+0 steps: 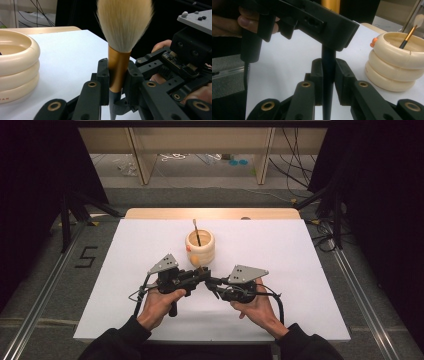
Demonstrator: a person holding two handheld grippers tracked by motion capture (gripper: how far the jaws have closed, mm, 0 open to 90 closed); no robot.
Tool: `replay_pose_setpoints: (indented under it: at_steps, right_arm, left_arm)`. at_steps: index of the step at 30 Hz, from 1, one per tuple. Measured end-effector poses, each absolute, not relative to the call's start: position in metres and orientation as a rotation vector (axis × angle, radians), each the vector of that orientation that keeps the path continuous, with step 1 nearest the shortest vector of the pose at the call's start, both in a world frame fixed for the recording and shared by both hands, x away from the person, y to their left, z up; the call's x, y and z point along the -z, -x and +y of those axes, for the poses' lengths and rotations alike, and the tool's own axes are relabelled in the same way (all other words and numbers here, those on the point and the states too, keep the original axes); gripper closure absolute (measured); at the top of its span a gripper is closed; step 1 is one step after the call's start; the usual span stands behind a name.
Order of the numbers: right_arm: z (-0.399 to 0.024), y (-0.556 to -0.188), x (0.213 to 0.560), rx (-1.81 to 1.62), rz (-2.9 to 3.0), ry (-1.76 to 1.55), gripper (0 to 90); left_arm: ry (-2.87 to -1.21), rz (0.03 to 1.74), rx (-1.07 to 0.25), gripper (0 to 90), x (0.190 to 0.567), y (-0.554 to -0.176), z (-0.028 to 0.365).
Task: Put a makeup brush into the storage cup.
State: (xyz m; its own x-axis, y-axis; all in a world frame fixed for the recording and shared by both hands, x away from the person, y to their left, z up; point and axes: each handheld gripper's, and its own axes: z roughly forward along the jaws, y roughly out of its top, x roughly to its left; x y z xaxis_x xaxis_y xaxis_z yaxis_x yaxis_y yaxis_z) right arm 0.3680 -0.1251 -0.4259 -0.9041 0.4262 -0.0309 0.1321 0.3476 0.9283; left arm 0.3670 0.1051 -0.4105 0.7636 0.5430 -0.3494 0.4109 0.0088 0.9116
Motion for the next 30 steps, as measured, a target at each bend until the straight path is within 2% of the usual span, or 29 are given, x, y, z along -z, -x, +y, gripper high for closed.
replay_pose_setpoints:
  at_steps: [26,30]
  right_arm:
    - [-0.1243,-0.3702,0.4281,-1.625,2.346,-0.556,77.8]
    - [-0.1251,-0.3707,0.4275,-1.608,2.342,-0.586,70.3]
  left_arm:
    - [-1.616,0.731,-0.227,77.2,0.4119,-0.3657,0.0967]
    - [-1.626,0.740,-0.241,77.2,0.4120,-0.3663,0.0976]
